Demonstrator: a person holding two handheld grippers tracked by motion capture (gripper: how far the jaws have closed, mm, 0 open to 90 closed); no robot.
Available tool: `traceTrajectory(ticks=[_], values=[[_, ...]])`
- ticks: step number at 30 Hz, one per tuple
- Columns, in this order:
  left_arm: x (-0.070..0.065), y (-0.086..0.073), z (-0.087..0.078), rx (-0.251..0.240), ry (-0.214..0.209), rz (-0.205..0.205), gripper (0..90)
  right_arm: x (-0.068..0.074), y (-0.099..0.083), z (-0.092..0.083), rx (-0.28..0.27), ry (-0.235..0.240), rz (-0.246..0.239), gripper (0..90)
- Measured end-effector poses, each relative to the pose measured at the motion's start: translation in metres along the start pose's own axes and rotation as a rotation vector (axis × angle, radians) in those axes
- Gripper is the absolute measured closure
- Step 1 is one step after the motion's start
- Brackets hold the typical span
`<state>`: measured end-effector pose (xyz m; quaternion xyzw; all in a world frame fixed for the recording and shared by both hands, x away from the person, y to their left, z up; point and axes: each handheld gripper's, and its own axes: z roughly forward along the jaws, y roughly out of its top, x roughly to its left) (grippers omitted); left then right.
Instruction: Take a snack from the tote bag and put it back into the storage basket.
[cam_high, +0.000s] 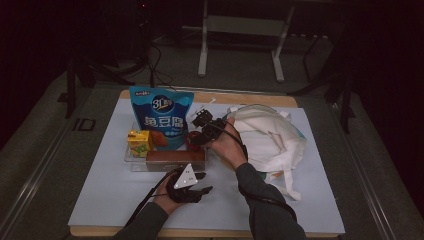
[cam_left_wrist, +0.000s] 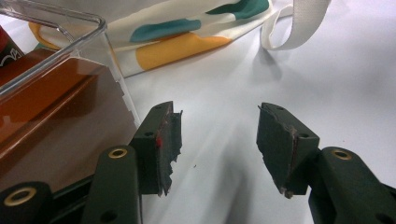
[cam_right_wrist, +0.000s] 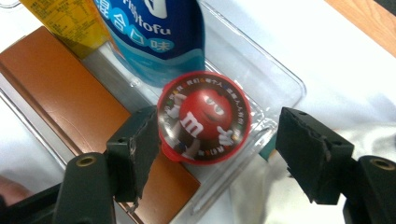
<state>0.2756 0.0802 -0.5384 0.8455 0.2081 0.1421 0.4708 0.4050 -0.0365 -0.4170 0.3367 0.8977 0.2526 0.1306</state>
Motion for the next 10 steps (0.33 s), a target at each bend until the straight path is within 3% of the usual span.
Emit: traceTrajectory(ticks=[10], values=[[0.0002, 0.0001, 0.0001, 0.002, 0.0, -0.001, 46.8, -0.0074, -0.0048, -0.0078, -0.009, 0.006, 0.01, 31.0]])
